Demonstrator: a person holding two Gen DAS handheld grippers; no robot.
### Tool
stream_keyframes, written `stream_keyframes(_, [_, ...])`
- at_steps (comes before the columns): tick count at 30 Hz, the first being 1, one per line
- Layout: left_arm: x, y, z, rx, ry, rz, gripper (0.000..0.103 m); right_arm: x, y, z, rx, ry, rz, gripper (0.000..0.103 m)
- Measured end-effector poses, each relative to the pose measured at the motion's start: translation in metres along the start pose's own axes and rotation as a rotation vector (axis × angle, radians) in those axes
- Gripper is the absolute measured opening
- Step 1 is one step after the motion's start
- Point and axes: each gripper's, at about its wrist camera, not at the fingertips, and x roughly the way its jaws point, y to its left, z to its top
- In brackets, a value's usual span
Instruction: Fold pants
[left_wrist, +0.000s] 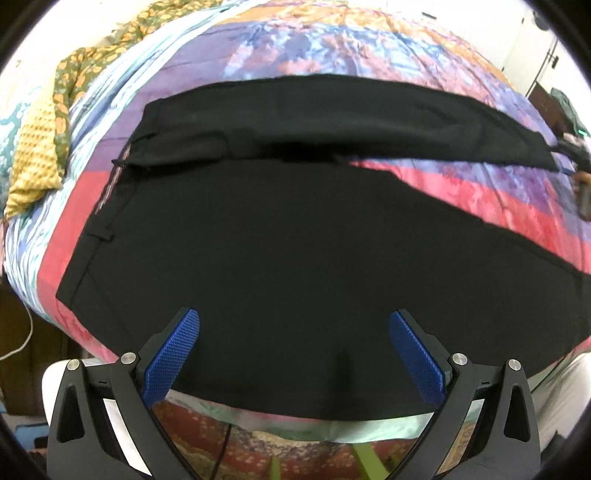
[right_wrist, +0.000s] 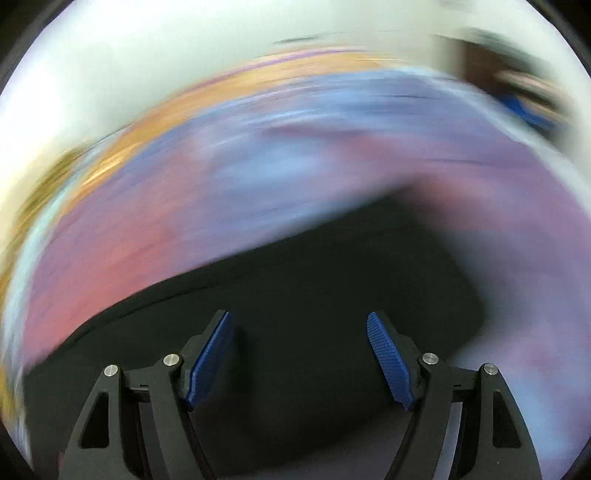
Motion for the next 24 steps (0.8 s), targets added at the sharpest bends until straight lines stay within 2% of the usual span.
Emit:
stream_keyframes(1, [0.003, -0.002, 0.0, 0.005, 0.0, -0.002, 0.102, -0.019, -0.023, -0.003, 0.03, -0.034, -0.012, 0.077])
stream_keyframes(3, [0.007, -0.005, 0.001, 0.011, -0.011, -0.015, 0.102, -0.058, -0.045, -0.024, 0.006, -0.075, 0.027, 0.078])
stream_keyframes(6, [0.015, -0.014, 0.002, 0.035, -0.046, -0.043, 0.102, -0.109, -0.041, -0.072, -0.127, -0.062, 0.126, 0.08])
stream_keyframes(10, [0.032, -0.03, 0.0, 0.082, -0.108, -0.072, 0.102, -0.187, 0.02, -0.201, -0.28, 0.02, 0.402, 0.09])
stream_keyframes(13, [0.05, -0.035, -0.007, 0.125, -0.115, -0.053, 0.102, -0.224, 0.077, -0.3, -0.333, 0.128, 0.631, 0.091])
stream_keyframes(15, [0.06, -0.033, -0.014, 0.137, -0.098, -0.045, 0.102, -0.227, 0.112, -0.342, -0.334, 0.205, 0.733, 0.091])
stream_keyframes(16, [0.058, -0.03, -0.017, 0.141, -0.119, -0.06, 0.102, -0.23, 0.13, -0.365, -0.335, 0.249, 0.78, 0.091])
stream_keyframes(18, [0.055, -0.025, -0.021, 0.154, -0.14, -0.066, 0.102, -0.225, 0.147, -0.389, -0.339, 0.292, 0.796, 0.091])
stream_keyframes(19, [0.055, -0.022, -0.022, 0.155, -0.14, -0.075, 0.102, -0.221, 0.155, -0.403, -0.36, 0.315, 0.752, 0.091])
stream_keyframes(20, [0.055, -0.019, -0.022, 0.153, -0.143, -0.087, 0.102, -0.214, 0.157, -0.407, -0.37, 0.325, 0.699, 0.091])
stream_keyframes(24, [0.06, -0.015, -0.025, 0.141, -0.163, -0.112, 0.103, -0.206, 0.152, -0.403, -0.327, 0.34, 0.67, 0.091])
